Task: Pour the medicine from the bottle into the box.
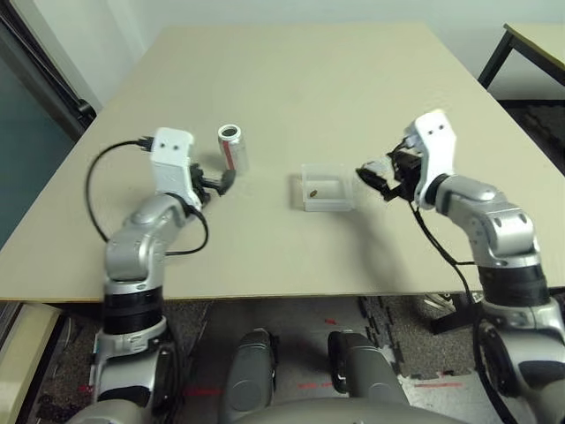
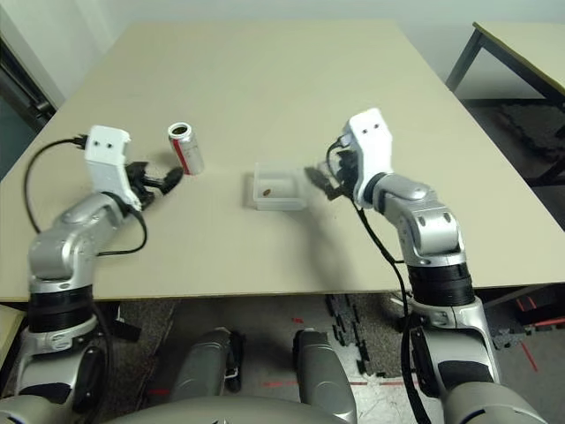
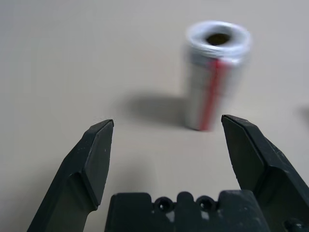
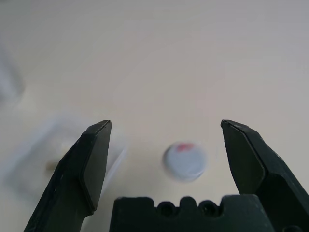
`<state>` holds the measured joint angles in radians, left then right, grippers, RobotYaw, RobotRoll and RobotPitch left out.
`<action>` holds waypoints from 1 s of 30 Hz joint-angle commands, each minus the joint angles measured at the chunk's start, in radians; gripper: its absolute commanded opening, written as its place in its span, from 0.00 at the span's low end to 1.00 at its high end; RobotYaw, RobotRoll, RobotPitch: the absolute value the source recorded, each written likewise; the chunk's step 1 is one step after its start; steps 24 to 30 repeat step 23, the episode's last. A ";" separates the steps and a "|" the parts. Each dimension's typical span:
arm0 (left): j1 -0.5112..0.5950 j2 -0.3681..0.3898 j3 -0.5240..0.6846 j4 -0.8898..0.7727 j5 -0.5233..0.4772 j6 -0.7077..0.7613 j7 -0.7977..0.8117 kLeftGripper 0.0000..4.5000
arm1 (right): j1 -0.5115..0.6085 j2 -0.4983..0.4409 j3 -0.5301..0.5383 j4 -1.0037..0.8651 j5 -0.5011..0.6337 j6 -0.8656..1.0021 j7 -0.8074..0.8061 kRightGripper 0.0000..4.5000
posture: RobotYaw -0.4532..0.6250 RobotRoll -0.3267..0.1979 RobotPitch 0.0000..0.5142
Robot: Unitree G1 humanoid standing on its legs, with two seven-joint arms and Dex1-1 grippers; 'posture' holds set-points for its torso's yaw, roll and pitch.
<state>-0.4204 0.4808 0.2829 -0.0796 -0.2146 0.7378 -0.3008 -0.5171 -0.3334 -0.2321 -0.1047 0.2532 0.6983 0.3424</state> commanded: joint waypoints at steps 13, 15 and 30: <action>-0.173 0.060 0.063 0.728 0.059 -0.672 0.006 0.99 | -0.059 -0.064 -0.149 0.700 -0.087 -0.608 -0.202 1.00 | 0.53 0.62 0.22; -0.205 0.054 0.068 0.829 0.055 -0.737 0.015 0.99 | -0.058 -0.074 -0.148 0.763 -0.085 -0.654 -0.201 1.00 | 0.52 0.62 0.23; -0.264 0.043 0.037 1.097 0.072 -0.891 0.000 0.99 | -0.030 -0.093 -0.149 0.889 -0.076 -0.753 -0.228 1.00 | 0.48 0.62 0.24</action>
